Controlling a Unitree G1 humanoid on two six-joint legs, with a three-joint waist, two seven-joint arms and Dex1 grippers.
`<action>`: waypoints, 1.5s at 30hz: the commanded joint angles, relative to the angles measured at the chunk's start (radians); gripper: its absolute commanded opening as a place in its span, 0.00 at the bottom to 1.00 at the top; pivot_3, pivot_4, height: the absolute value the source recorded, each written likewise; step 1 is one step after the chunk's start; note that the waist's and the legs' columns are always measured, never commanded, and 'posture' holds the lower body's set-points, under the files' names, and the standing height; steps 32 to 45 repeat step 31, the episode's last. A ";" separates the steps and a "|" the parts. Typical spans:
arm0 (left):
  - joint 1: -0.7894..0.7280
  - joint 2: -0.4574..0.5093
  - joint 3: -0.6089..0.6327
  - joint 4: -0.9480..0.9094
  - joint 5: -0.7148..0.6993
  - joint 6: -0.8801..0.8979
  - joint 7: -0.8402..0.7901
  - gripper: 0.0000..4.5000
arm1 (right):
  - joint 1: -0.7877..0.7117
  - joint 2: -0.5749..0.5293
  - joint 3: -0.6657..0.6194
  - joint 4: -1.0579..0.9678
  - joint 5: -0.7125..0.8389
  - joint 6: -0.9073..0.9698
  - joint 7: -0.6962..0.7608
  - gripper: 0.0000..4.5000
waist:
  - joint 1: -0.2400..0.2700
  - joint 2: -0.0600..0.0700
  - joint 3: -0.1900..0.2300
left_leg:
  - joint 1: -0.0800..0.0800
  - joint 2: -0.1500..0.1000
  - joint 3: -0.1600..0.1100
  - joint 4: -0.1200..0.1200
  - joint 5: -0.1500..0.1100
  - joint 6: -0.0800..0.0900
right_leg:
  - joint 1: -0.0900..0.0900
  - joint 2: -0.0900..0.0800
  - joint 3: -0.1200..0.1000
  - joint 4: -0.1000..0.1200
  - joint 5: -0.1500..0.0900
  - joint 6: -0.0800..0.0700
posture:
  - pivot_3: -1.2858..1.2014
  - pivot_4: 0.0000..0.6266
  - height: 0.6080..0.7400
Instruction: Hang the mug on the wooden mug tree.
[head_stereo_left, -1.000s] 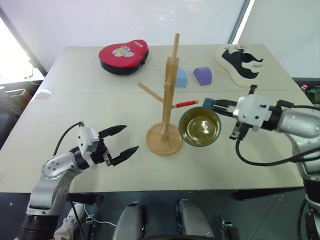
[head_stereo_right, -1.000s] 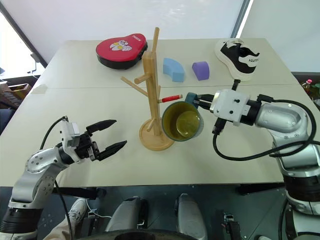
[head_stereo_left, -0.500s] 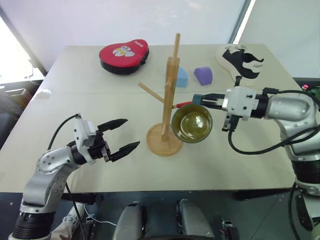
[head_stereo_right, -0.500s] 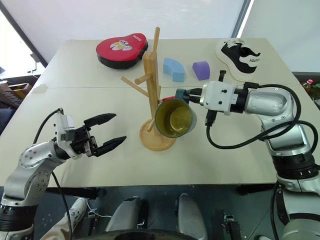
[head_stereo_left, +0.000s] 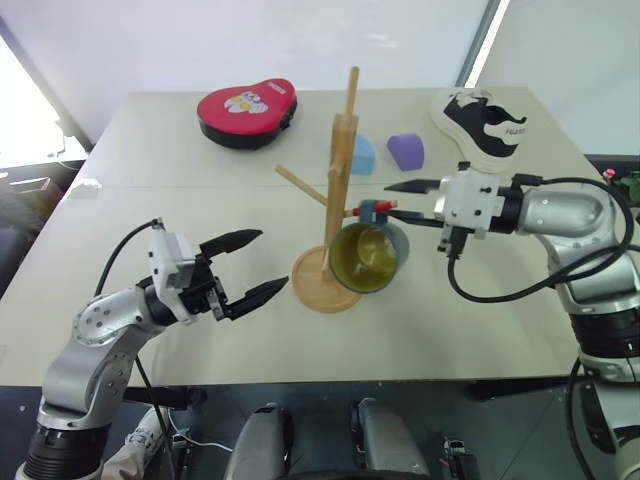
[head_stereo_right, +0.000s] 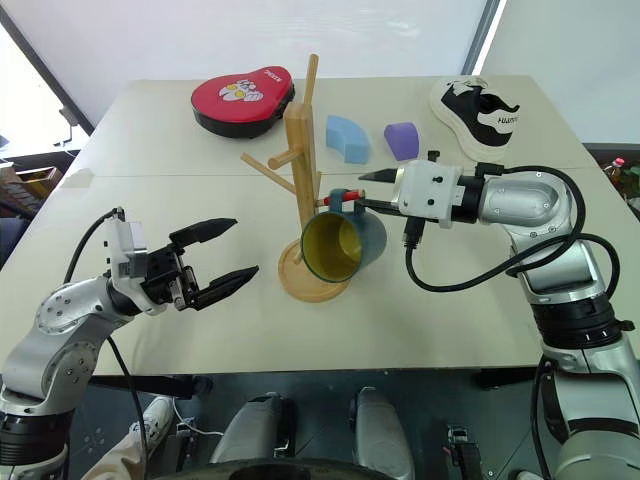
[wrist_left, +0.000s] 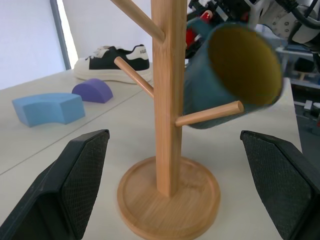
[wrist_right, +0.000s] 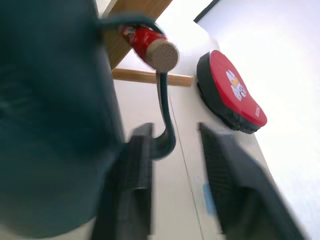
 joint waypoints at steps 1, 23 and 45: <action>-0.010 -0.001 0.007 -0.025 -0.012 -0.005 -0.003 1.00 | -0.016 -0.018 -0.043 -0.035 0.001 -0.014 -0.013 0.54 | 0.000 0.000 0.000 | 0.000 0.000 0.000 0.000 0.000 0.000 | 0.000 0.000 0.000 0.000 0.000 0.000 | 0.52 0.24 0.96; 0.045 -0.191 0.134 0.320 0.274 -0.064 0.482 1.00 | 0.439 0.290 -0.453 0.081 0.179 0.173 -0.417 0.54 | 0.000 -0.001 -0.001 | 0.001 -0.001 0.000 -0.001 0.000 0.000 | -0.001 0.000 0.001 0.002 0.000 0.001 | 0.52 0.24 0.96; 0.089 -0.215 0.143 0.297 0.263 -0.084 0.479 1.00 | 0.466 0.343 -0.424 0.160 0.173 0.106 -0.448 0.54 | 0.001 -0.001 -0.001 | 0.000 -0.001 0.000 -0.001 0.000 0.000 | -0.001 -0.001 0.001 0.001 0.000 0.001 | 0.52 0.24 0.96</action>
